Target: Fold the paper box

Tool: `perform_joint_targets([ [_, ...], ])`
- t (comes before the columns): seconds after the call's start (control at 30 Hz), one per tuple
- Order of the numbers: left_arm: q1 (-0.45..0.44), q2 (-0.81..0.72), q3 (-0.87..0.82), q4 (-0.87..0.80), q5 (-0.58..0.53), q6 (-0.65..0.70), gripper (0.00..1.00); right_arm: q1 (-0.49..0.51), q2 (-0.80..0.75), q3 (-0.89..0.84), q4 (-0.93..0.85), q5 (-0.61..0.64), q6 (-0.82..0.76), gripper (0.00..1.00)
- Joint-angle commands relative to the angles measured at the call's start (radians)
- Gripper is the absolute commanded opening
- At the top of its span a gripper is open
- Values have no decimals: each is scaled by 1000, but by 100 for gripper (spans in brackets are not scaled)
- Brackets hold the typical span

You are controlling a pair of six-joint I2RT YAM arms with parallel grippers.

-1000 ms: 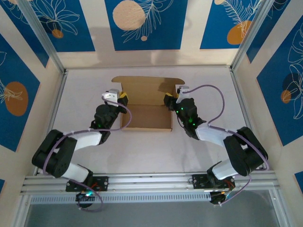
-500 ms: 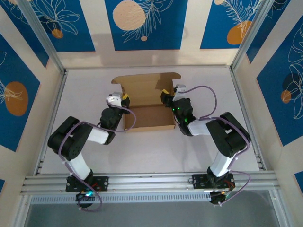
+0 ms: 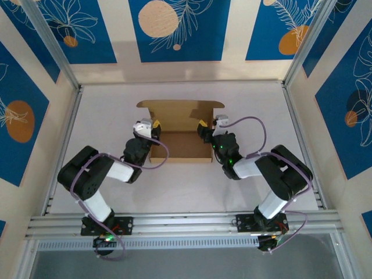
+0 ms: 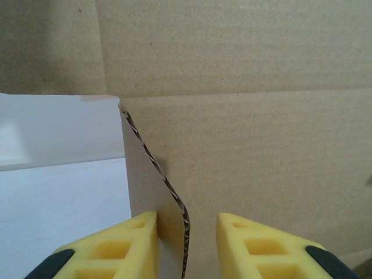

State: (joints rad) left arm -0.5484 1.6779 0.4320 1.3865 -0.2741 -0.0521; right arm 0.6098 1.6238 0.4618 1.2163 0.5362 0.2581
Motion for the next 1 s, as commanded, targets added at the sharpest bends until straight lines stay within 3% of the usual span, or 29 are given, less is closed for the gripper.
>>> perform_joint_targets([
  [0.0, -48, -25, -35, 21, 148, 45, 31, 54, -19, -53, 34, -67, -17, 59],
  [0.67, -49, -51, -133, 20, 104, 53, 31, 111, -42, -168, 51, 16, 13, 61],
  [0.97, -49, -43, -148, 20, 58, 43, 30, 108, -78, -157, -48, -2, 74, 64],
])
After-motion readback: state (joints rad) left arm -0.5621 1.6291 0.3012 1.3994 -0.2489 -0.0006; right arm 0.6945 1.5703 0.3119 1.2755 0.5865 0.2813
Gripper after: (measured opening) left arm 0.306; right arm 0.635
